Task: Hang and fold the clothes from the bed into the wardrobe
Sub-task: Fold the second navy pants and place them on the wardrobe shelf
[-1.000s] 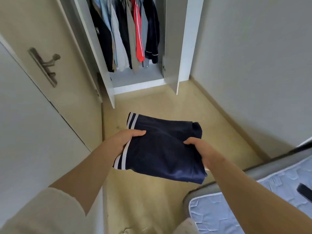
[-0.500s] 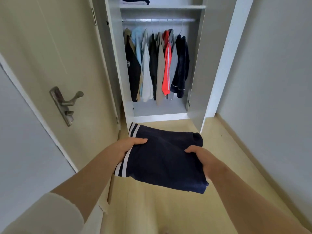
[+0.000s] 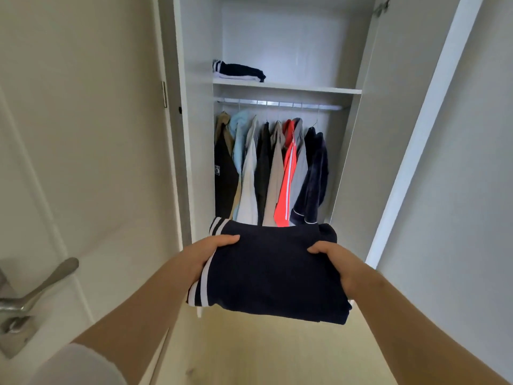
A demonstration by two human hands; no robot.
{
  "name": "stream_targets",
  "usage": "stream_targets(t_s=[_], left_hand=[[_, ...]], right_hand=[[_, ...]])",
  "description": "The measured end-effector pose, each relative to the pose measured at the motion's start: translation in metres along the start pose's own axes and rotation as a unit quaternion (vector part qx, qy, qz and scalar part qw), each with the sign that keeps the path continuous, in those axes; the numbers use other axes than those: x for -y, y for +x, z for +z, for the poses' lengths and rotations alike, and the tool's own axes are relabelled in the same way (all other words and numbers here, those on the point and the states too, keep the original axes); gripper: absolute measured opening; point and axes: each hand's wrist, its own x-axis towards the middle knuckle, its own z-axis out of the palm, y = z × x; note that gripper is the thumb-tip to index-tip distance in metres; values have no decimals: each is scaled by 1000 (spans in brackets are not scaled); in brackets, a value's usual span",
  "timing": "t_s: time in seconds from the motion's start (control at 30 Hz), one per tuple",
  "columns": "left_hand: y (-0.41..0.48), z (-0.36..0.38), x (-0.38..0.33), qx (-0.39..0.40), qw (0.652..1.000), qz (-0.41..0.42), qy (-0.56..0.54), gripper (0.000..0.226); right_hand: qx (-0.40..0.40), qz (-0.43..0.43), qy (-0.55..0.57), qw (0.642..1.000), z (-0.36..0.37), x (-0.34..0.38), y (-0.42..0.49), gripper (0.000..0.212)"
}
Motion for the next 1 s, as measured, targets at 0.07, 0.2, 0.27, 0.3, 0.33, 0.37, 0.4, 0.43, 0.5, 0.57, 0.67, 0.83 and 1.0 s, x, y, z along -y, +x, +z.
stream_targets(t_s=[0.07,0.2,0.27,0.3,0.33,0.37,0.4,0.43,0.5,0.57,0.67,0.83,1.0], left_hand=[[25,-4,-24,-5,1000,12,-3,41],[89,-13,-74,1,999,37,-10,42],[126,-20,-99,7,999,46,-15,40],[145,-24,-112,12,999,50,-16,40],[164,-28,-126,16,998,53,-18,40],[184,-33,-141,19,998,58,-22,39],[201,-38,-157,20,997,65,-28,36],[218,-44,-174,22,996,78,-35,30],[251,-53,-209,29,991,120,-56,21],[278,-59,-244,34,985,156,-65,23],[306,-56,-288,51,983,172,-41,25],[347,-51,-349,95,968,224,-59,44],[384,-34,-401,117,945,291,-89,38]], right_hand=[[6,-10,-5,1000,4,24,28,21],[13,-34,-15,999,15,71,94,21],[10,-36,-14,999,22,94,130,22],[8,-36,-13,999,27,107,148,22],[4,-36,-13,999,31,120,166,23],[1,-39,-16,999,36,135,184,25],[-1,-42,-20,999,41,150,201,26],[-2,-47,-24,999,47,167,217,29],[5,-62,-31,998,56,201,245,34],[21,-77,-25,996,63,231,270,37],[36,-91,0,995,65,268,302,20],[47,-129,16,990,62,325,350,17],[71,-185,18,980,53,389,395,24]])
